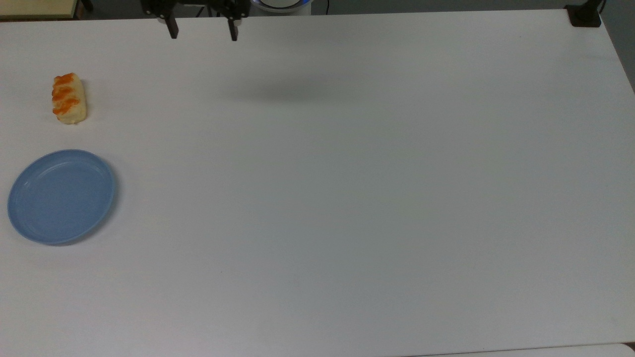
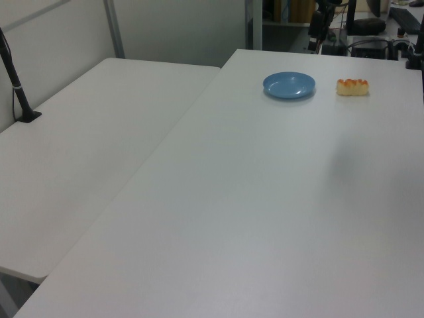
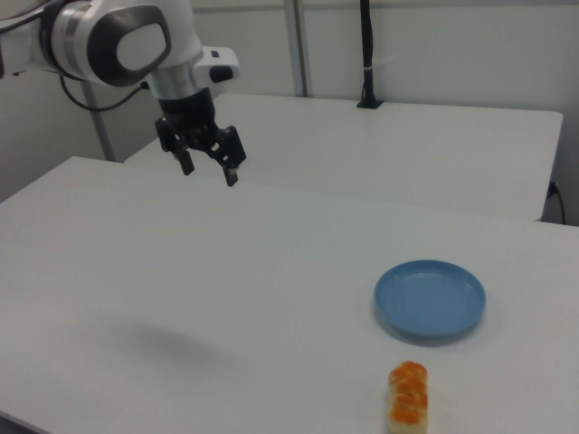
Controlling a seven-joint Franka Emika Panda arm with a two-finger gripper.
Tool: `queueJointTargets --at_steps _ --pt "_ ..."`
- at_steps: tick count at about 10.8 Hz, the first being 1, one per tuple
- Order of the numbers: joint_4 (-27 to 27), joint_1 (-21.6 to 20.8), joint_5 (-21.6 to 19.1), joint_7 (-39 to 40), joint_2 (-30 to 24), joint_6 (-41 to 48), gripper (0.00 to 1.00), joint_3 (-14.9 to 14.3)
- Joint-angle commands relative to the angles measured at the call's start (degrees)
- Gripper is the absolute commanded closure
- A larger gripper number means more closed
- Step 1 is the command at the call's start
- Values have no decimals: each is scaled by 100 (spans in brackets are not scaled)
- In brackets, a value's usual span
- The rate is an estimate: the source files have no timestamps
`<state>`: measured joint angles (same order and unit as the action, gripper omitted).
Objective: Put the bread on the table
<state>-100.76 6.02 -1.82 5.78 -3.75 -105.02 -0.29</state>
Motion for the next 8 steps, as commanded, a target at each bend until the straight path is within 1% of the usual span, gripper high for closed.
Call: queueJointTargets --at_steps 1,3,4,5,6,8 --pt "206 338 95 240 -3 411 0 460" --pt "434 294 86 -433 23 455 0 373" --pt "443 233 77 -724 23 456 0 311" --pt "452 180 86 -892 23 482 0 311" --pt "487 180 77 -903 15 621 0 302" --pt "899 189 16 -929 154 1069 0 206"
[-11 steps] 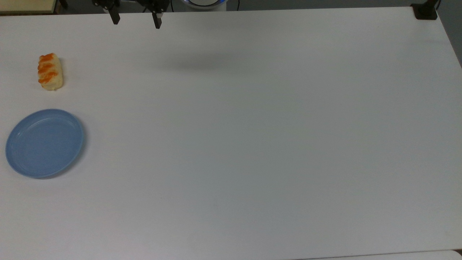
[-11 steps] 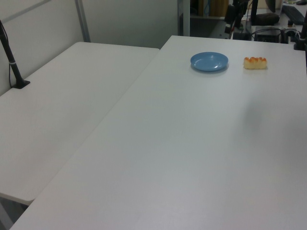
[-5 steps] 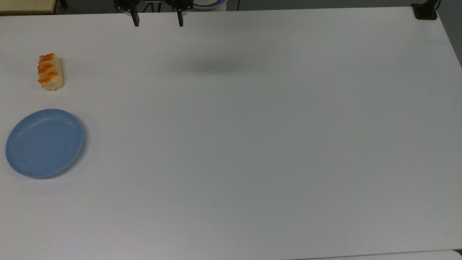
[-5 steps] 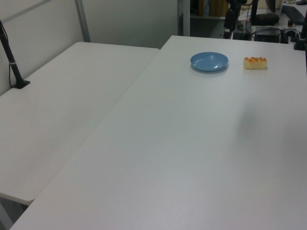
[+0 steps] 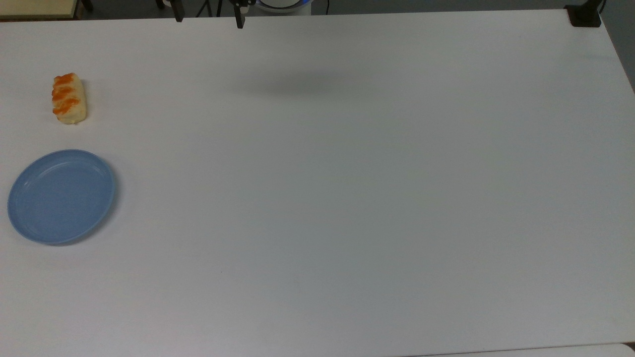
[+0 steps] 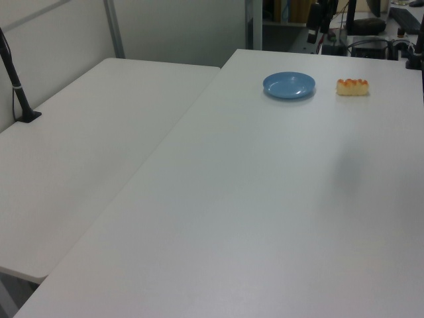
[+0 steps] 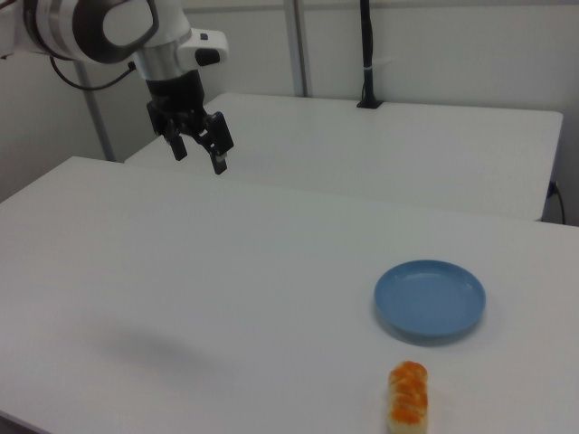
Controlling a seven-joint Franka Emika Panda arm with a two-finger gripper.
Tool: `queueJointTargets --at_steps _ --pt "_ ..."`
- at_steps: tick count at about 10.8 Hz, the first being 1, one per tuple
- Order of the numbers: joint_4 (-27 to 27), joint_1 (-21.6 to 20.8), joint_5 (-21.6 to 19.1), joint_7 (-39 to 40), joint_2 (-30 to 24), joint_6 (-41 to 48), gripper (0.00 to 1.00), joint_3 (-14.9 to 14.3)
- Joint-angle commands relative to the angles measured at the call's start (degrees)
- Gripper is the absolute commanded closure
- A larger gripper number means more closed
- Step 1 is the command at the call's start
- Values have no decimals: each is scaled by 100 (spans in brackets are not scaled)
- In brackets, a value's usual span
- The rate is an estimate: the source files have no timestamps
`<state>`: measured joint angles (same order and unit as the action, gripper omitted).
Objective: Put the bread on the table
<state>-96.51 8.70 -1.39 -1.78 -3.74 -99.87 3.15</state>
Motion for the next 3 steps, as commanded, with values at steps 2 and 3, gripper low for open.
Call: queueJointTargets --at_steps 2,3 --pt "537 -79 -20 -270 154 644 0 -148" --pt "537 -79 -20 -271 154 636 0 -148"
